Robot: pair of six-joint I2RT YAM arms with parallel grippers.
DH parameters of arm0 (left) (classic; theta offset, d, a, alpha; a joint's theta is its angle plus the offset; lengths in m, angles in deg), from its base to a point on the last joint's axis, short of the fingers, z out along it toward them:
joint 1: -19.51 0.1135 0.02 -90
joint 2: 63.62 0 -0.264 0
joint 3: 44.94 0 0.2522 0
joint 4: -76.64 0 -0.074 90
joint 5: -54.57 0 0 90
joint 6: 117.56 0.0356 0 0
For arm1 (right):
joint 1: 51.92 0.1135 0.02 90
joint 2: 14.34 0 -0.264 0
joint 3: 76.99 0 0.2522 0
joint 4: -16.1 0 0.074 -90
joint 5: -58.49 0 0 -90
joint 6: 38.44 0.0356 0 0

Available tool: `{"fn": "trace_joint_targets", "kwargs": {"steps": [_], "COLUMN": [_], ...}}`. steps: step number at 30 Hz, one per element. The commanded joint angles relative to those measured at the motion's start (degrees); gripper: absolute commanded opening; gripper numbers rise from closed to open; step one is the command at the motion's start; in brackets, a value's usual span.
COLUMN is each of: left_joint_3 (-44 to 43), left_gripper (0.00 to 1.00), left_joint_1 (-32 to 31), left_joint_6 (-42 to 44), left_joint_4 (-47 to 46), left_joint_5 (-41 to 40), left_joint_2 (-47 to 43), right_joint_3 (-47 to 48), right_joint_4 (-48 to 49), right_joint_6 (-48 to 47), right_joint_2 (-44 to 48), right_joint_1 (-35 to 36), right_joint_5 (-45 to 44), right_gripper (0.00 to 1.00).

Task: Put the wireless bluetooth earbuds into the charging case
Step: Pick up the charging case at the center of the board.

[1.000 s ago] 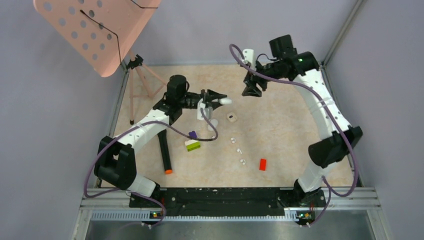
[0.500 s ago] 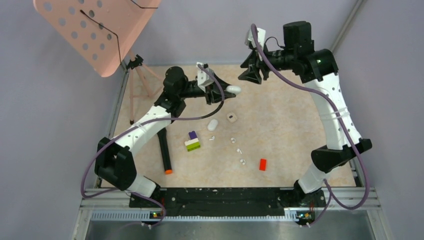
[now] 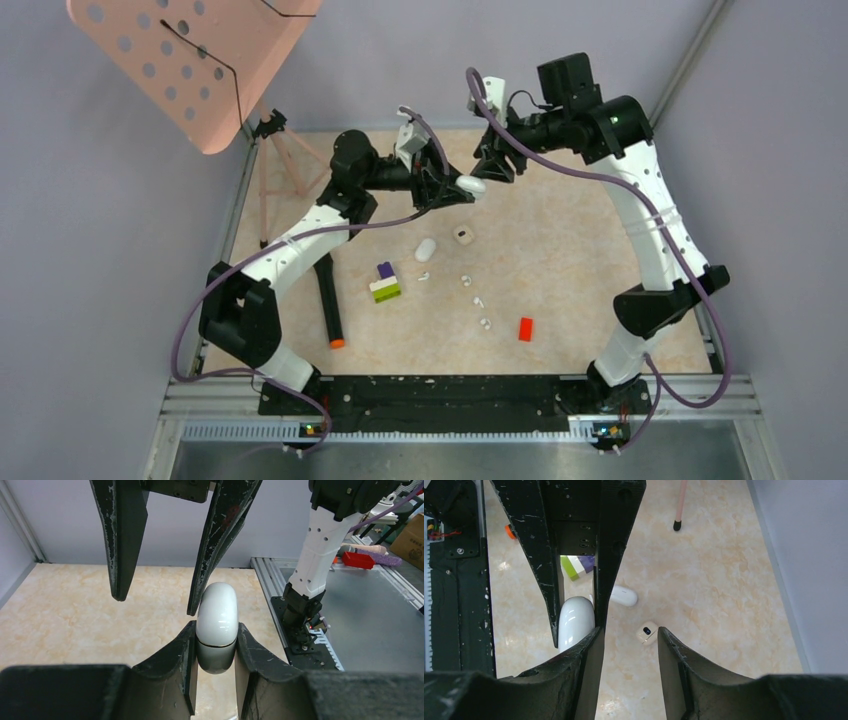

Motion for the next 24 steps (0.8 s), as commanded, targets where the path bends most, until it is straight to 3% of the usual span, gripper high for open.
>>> {"fn": "trace_joint_targets", "kwargs": {"steps": [1,4,9,15,24], "left_joint_3": [-0.92,0.31,2.18,2.68,1.63], "left_gripper": [0.0,0.0,0.0,0.0,0.0], "left_joint_1": [0.73,0.67,0.66,0.72,0.57], "left_joint_6": [-2.44,-1.67,-0.67,-0.23,2.89], "left_joint_4": [-6.06,-6.4,-6.73,-6.83,-6.57], "left_joint_5": [-5.5,-5.4,-6.0,-6.64,-2.77], "left_joint_2": [-0.45,-0.64,-1.24,-1.87,-1.63], "right_joint_3": [3.82,4.91,5.82,1.84,-0.57], "right_joint_4": [-5.74,-3.56,0.34,-5.13,-0.04], "right_joint_6": [3.61,7.9,15.42,10.42,9.47], "right_joint_2": [0.52,0.91,0.71,0.79,1.44], "right_joint_1": [1.8,1.24,-1.79,-0.89,-0.89], "right_joint_5": [1.55,1.14,8.72,11.15,6.86], "right_gripper": [0.46,0.47,0.47,0.51,0.52]}}
